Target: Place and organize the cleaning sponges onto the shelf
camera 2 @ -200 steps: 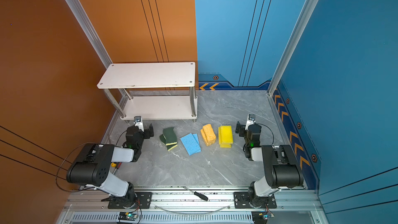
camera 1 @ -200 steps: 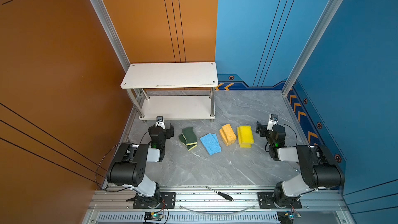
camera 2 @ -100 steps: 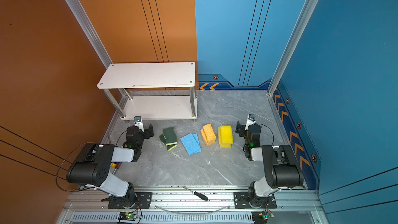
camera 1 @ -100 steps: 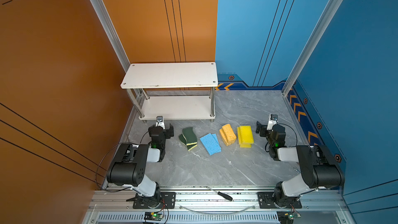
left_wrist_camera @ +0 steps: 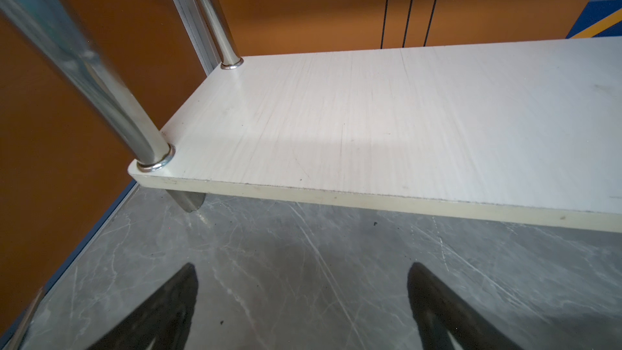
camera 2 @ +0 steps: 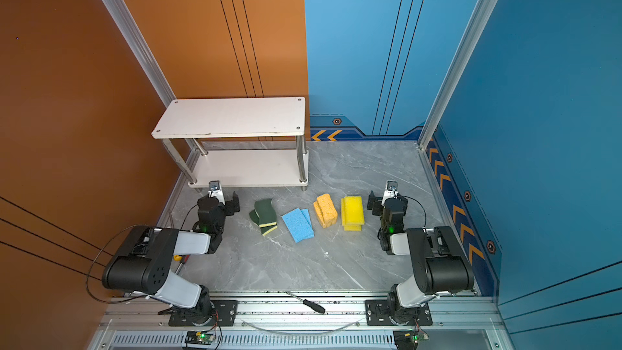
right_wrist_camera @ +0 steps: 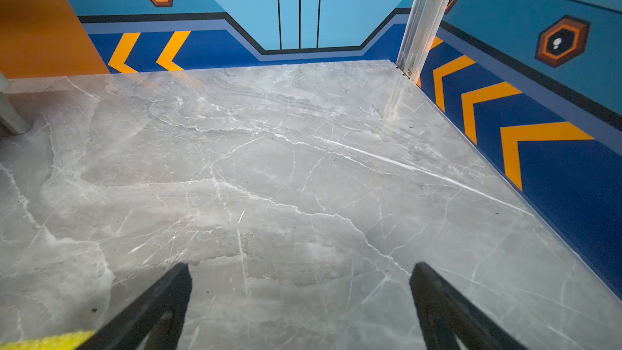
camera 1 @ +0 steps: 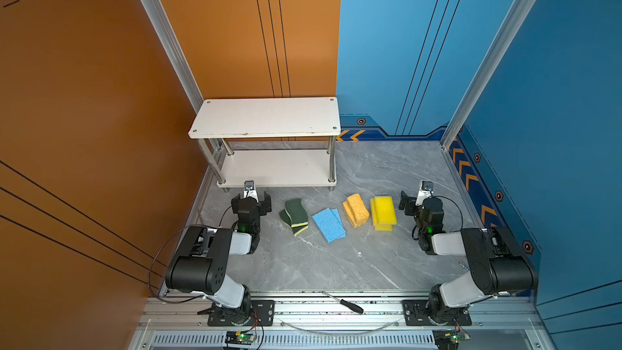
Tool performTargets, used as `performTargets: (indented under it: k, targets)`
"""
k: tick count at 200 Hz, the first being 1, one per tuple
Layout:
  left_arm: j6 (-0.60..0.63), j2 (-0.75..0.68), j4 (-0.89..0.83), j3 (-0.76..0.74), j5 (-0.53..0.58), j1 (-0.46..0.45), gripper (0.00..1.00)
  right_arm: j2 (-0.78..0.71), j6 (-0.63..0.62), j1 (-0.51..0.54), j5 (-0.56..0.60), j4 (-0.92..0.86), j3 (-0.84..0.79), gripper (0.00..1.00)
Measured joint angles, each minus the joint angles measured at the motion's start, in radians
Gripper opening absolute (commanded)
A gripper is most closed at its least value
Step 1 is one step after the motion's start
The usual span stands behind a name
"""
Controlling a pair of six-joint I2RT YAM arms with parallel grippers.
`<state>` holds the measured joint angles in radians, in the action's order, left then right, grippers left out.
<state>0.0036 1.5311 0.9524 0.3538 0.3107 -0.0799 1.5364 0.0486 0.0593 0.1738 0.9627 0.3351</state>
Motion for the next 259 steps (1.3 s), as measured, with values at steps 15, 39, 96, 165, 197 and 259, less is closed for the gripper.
performTargets:
  k: [15, 39, 96, 165, 197, 259]
  targets:
    - [0.000, -0.021, 0.000, -0.007, 0.005, -0.001, 0.98, -0.006, 0.000, 0.001, 0.013, -0.002, 0.000, 1.00]
    - [0.000, -0.065, 0.000, -0.028, 0.014, -0.003, 0.98, -0.045, 0.000, 0.003, 0.018, -0.018, 0.000, 1.00]
    - [0.011, -0.225, -0.036, -0.052, 0.062, -0.037, 0.98, -0.096, -0.001, 0.012, 0.019, -0.135, 0.041, 1.00]
    - [-0.074, -0.431, -0.357, 0.035, 0.120, -0.179, 0.98, -0.091, -0.002, 0.013, 0.019, -0.173, 0.053, 1.00]
    - [-0.190, -0.520, -0.529, 0.089, 0.176, -0.255, 0.98, -0.127, -0.005, 0.014, 0.019, -0.237, 0.061, 1.00]
    - [-0.385, -0.607, -0.790, 0.094, 0.281, -0.421, 0.97, -0.311, 0.044, 0.014, -0.063, -0.570, 0.237, 1.00]
